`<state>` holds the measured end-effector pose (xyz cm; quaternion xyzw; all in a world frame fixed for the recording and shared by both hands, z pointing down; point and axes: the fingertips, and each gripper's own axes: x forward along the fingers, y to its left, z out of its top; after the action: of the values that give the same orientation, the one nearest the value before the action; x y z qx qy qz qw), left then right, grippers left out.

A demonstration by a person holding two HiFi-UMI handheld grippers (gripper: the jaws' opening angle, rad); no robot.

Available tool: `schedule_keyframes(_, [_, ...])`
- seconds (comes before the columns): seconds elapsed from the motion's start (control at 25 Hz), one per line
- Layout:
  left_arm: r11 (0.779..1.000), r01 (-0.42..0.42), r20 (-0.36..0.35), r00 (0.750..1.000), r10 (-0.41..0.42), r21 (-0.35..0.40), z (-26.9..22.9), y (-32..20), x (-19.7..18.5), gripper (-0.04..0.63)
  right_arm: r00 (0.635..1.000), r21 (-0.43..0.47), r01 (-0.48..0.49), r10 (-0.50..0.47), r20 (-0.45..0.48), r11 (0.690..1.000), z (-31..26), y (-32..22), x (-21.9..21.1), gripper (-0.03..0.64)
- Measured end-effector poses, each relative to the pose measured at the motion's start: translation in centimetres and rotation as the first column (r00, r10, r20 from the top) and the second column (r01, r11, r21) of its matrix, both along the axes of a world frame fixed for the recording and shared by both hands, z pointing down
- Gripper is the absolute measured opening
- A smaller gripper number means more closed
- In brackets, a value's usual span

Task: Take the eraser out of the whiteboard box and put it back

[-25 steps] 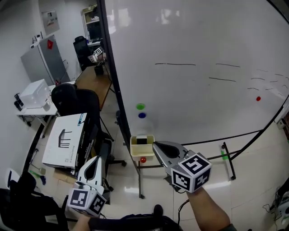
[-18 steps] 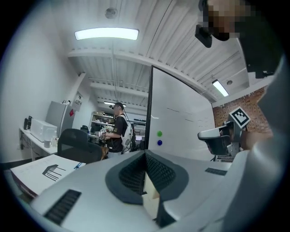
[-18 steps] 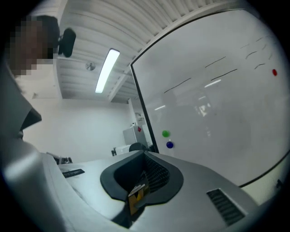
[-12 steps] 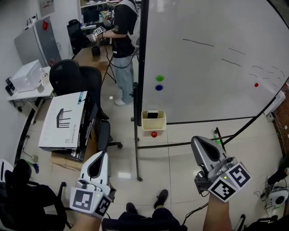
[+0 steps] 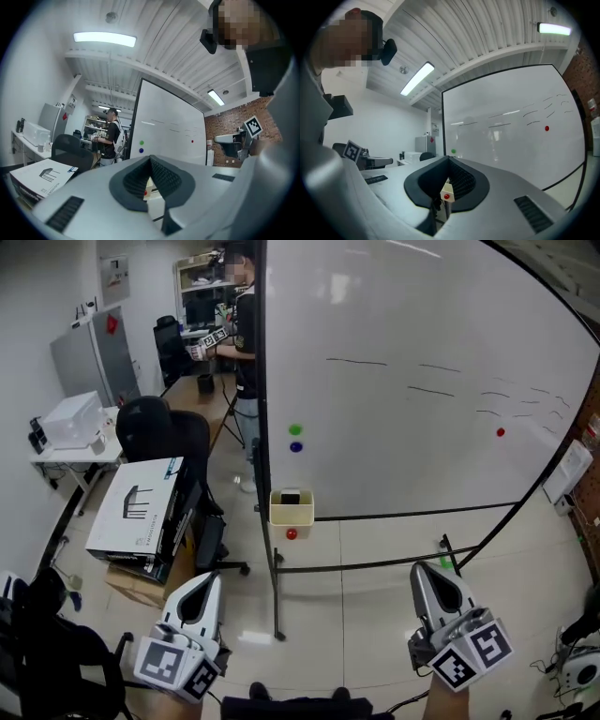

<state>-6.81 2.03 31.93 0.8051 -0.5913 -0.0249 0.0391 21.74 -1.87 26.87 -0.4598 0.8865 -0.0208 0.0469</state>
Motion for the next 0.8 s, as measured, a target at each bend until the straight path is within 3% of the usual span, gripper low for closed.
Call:
schedule_keyframes(0.4, [0.999,-0.03,0.021,0.999,0.03,0.01,-0.9,1.5,7.2,0.02,1.0,0.013,-0.001,0.001,0.008,1.0,0.1,2.8,6.1,0.017])
schedule_keyframes(0.8, [1.0,-0.029,0.031,0.999,0.028,0.007,-0.8,2.4,6.4,0.02,1.0,0.0,0.008,-0.008,0.016,1.0,0.3,3.2,5.0,0.017])
